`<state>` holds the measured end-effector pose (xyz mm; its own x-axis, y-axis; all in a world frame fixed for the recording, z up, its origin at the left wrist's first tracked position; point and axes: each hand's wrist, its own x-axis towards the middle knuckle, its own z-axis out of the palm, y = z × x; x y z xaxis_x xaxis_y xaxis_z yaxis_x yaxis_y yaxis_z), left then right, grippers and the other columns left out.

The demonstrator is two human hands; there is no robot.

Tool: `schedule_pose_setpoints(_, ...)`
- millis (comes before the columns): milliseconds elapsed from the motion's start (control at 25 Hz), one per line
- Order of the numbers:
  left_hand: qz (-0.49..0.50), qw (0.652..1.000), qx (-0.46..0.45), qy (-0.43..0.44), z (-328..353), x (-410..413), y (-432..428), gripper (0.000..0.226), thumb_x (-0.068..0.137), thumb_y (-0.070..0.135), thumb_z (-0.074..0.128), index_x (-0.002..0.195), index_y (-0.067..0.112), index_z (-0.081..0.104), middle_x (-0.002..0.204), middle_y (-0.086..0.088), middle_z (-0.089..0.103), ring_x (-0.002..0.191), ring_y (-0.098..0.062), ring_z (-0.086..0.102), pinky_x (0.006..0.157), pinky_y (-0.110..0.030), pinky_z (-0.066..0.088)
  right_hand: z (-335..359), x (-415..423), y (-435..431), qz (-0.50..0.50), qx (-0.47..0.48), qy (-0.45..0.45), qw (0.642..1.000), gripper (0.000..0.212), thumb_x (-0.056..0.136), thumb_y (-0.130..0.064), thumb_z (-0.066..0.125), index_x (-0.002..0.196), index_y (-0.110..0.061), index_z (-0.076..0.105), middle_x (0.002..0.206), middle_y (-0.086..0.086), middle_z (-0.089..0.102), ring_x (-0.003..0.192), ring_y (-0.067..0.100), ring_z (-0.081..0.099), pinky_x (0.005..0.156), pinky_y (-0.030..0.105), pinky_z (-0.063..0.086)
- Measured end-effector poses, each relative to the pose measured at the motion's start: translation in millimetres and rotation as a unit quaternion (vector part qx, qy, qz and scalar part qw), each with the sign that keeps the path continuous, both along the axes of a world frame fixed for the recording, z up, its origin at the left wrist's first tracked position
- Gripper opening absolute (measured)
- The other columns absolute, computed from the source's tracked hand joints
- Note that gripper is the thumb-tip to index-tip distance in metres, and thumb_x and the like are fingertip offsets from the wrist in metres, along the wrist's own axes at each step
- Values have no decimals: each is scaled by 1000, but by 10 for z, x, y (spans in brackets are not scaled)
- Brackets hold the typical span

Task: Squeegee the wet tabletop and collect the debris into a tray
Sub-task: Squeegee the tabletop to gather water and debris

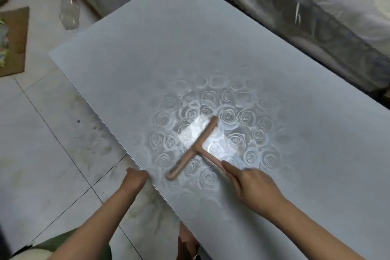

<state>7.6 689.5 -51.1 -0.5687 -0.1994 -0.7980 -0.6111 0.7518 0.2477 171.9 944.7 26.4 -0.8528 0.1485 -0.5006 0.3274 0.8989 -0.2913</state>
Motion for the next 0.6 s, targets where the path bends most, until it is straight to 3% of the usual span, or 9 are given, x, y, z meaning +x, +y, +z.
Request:
schedule_pose_setpoints(80,63,996,49,-25,-58,-121,36,12,91,0,43,100,3,51,94,-17,54,88,-27,51,64,-28,39,-67,-427,-77,15,-6,30,999,37,99,-38,32,135,-46,34,96,6,65,89,30,60,66,35,42)
schedule_pose_setpoints(160,93,992,73,-35,-92,-206,18,13,89,-3,40,85,6,48,86,-14,52,84,-27,51,60,-25,36,69,-365,141,25,-7,61,998,37,97,-53,24,133,-52,33,90,-1,67,85,23,61,64,36,47)
schedule_pose_setpoints(280,94,990,93,-55,-103,-246,-60,19,89,-5,39,78,7,48,73,-11,55,77,-27,58,59,-25,37,315,79,488,-9,12,-14,1000,47,84,-69,4,130,-70,13,87,-8,67,85,16,62,67,30,51)
schedule_pose_setpoints(360,59,992,90,-59,-123,-247,-92,20,88,-5,37,82,6,52,79,-14,59,81,-29,61,60,-25,37,254,37,426,-2,19,-28,999,46,87,-66,6,133,-67,9,89,-7,67,88,16,62,69,29,50)
schedule_pose_setpoints(480,62,993,73,-68,-161,-261,-105,21,90,-1,37,103,-3,53,102,-23,62,103,-37,63,63,-28,41,15,-649,-50,39,-4,-16,999,44,99,-45,28,141,-55,19,95,-1,64,91,24,61,72,35,47)
schedule_pose_setpoints(600,19,996,32,-79,-112,-326,-81,29,93,3,42,117,-8,54,118,-30,58,112,-38,58,79,-37,48,-93,-1156,-302,47,-6,33,998,40,98,-38,32,137,-47,29,88,4,63,82,28,60,66,36,49)
